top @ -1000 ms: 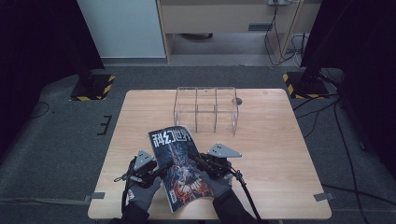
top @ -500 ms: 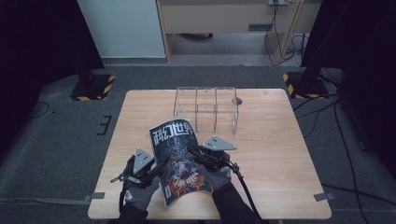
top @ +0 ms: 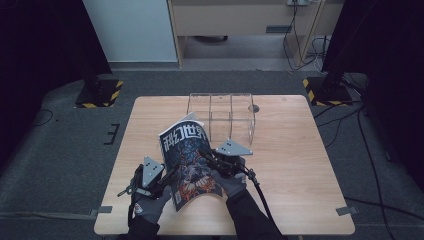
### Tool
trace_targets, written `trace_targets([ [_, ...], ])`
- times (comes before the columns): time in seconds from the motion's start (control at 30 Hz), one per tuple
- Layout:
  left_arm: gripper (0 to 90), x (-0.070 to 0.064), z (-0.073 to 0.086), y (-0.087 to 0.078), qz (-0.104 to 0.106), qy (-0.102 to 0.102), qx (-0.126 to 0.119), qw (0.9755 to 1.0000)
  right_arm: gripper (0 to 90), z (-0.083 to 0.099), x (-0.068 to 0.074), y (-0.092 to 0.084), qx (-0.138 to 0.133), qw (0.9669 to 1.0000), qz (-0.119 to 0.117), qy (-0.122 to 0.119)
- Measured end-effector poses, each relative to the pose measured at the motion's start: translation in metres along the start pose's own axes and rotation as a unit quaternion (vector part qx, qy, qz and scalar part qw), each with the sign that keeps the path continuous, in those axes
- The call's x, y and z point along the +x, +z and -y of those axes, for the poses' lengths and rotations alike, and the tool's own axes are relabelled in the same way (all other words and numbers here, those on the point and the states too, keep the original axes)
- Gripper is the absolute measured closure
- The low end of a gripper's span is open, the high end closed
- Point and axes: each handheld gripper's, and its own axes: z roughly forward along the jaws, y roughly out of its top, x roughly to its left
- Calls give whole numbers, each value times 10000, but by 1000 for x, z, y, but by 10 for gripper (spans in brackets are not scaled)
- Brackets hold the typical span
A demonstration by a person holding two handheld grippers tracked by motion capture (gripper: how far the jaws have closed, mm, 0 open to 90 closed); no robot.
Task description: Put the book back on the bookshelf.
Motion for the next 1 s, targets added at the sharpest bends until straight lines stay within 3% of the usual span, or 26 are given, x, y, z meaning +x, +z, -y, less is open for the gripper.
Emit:
trace_targets([
  [0.27, 762, -2, 5, -1, 73, 43, 61, 9999, 688, 7, -7, -2, 180, 9998, 7, 39],
  [0.4, 764, -3, 5, -3, 137, 49, 49, 9999, 628, 7, -12, -2, 247, 9995, -7, 178],
  [0.53, 767, -3, 5, -3, 168, 46, 20, 9998, 639, 6, -15, -2, 169, 9994, 18, 290],
  [0.6, 768, -4, 3, -4, 203, 57, 4, 9998, 687, 6, -17, -1, 152, 9993, -10, 352],
  [0.63, 768, -4, 2, -4, 211, 90, -30, 9997, 760, 3, -18, 0, 153, 9991, -75, 377],
  [0.67, 768, -4, 1, -5, 207, 133, -53, 9997, 760, 3, -18, 0, 153, 9991, -75, 377],
  [0.87, 768, -1, -4, -8, 134, 291, -349, 9989, 809, -12, -14, 0, -139, 9997, -56, 199],
  [1.0, 756, -2, 4, -6, 126, 333, -223, 9991, 790, -11, -12, 2, -88, 9999, 8, 48],
])
